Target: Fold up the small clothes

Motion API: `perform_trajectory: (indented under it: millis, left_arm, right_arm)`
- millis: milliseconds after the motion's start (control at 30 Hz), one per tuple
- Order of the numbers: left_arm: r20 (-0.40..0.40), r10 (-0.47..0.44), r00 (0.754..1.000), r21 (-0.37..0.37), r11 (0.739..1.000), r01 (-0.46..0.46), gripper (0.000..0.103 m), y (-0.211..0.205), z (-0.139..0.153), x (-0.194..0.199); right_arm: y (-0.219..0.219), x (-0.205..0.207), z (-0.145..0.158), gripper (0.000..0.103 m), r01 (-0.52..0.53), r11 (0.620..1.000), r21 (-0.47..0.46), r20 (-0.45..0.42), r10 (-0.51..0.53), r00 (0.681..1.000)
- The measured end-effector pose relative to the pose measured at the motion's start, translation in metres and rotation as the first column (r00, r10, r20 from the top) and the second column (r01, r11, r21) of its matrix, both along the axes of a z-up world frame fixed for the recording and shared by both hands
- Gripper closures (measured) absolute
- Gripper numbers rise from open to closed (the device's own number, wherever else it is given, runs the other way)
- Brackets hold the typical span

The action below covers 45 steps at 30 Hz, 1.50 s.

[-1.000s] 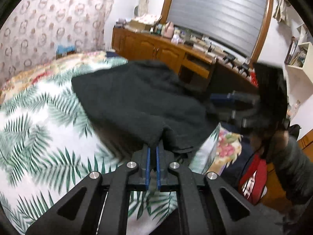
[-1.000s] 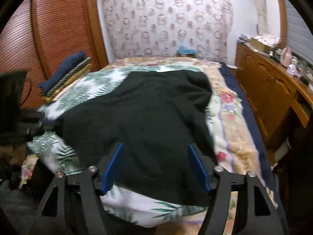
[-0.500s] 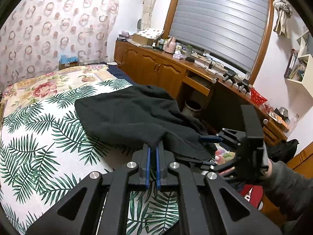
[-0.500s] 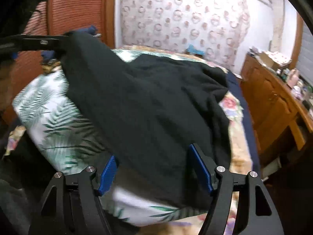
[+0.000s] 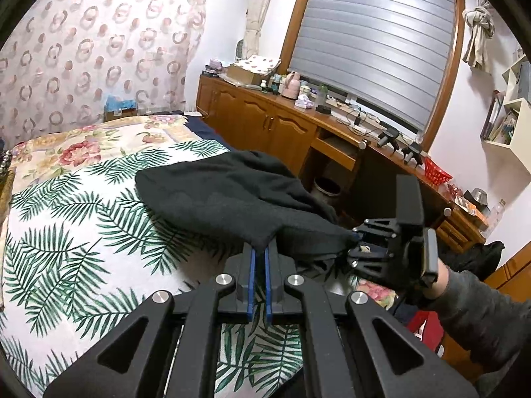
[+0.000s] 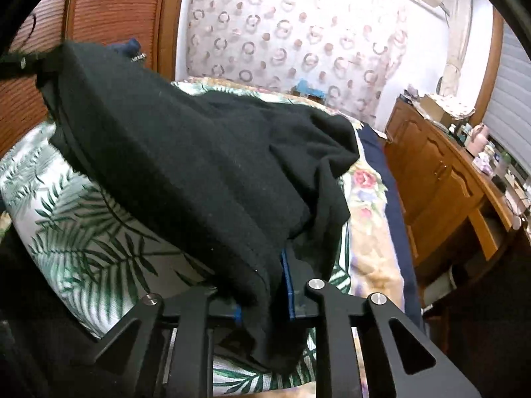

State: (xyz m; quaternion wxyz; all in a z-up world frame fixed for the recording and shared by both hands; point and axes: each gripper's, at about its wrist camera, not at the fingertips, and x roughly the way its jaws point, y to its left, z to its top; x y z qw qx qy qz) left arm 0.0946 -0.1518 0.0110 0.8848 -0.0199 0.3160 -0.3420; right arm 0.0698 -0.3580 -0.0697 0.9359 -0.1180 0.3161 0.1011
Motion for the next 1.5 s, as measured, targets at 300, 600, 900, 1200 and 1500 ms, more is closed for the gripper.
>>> perform_trajectory:
  millis: [300,600,900,1200,1500]
  left_arm:
    - [0.051,0.039,0.998,-0.080,0.996,-0.035,0.098,0.039,0.030,-0.025]
    - [-0.001,0.149,0.989,-0.026,0.989,-0.149,0.098,0.053,0.015,0.040]
    - [-0.016,0.214,0.977,0.051,0.976,-0.213,0.086,0.040,-0.002,0.104]
    - [0.010,0.224,0.975,0.102,0.969,-0.224,0.057,0.039,-0.018,0.126]
    - [-0.063,0.162,0.985,0.166,0.975,-0.150,0.031,0.028,-0.046,0.140]
  right_arm:
    - [0.003,-0.036,0.064,0.089,-0.123,0.989,0.078,0.087,0.116,0.989]
    - [0.021,0.018,0.086,0.089,-0.175,0.984,-0.013,0.031,0.176,0.984]
    - [0.038,0.104,0.084,0.089,-0.165,0.986,-0.012,-0.065,0.164,0.984]
    - [0.032,0.145,0.085,0.065,-0.148,0.987,0.063,-0.047,0.151,0.987]
    - [0.009,0.160,0.085,0.063,0.049,0.997,0.057,-0.004,-0.049,0.999]
